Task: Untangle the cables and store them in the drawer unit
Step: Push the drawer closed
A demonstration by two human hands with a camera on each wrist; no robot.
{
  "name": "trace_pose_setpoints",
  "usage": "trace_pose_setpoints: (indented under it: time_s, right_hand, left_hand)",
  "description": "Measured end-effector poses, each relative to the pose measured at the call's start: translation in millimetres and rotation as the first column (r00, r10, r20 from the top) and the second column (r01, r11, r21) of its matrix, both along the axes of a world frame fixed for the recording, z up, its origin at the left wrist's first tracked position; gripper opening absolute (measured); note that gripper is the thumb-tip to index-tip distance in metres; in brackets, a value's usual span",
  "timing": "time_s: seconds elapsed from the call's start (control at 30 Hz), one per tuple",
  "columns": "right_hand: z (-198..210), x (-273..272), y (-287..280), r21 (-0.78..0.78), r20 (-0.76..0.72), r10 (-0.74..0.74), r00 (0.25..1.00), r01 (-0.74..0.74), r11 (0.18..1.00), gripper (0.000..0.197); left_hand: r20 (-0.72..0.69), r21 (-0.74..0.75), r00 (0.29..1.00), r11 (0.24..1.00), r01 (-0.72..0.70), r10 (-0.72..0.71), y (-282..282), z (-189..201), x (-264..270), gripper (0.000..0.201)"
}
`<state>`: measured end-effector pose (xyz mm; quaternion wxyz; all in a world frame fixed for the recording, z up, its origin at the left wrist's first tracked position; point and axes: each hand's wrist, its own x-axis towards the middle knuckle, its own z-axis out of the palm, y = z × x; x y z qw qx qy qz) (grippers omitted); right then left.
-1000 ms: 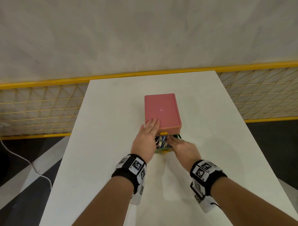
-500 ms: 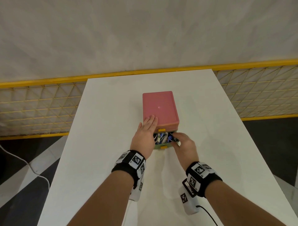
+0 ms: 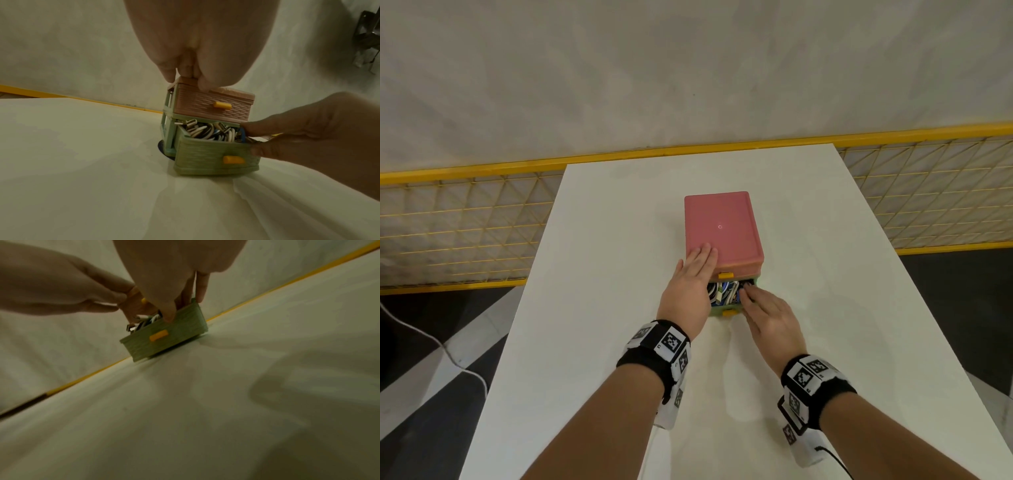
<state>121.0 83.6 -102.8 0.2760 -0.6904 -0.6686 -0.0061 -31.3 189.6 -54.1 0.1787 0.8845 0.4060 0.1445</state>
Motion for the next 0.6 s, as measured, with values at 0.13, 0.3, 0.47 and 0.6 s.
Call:
trace_pose_setpoints:
  time_s: [0.13,0.3,0.47,0.6]
  right_hand:
    - [6,4,1,-0.053,0.007,0.087,0.996,-0.086,0.995,0.048]
    - [24,-2,16,-0.219,0.087,0.159,0.984,-0.136,0.966,0.045]
    - [32,-11,26,-0.308,0.094,0.106,0.990,-0.072,0.949,0.019]
    - [45,-13,32,-0.344,0.019,0.032,0.999,-0.023,0.939,0.007]
  left_hand:
    - [0.022,0.001,1.000,1.000,-0.014,0.014,0,-2,0,0.071]
    - [0.033,0.015,0.999,1.000,-0.018,0.018,0,0,4,0.067]
    - [0.036,-0.023,0.999,1.000,-0.019,0.019,0,8,2,0.067]
    - [0.020,-0.081,0.999,0.996,-0.027,0.028,1,14,-1,0.072]
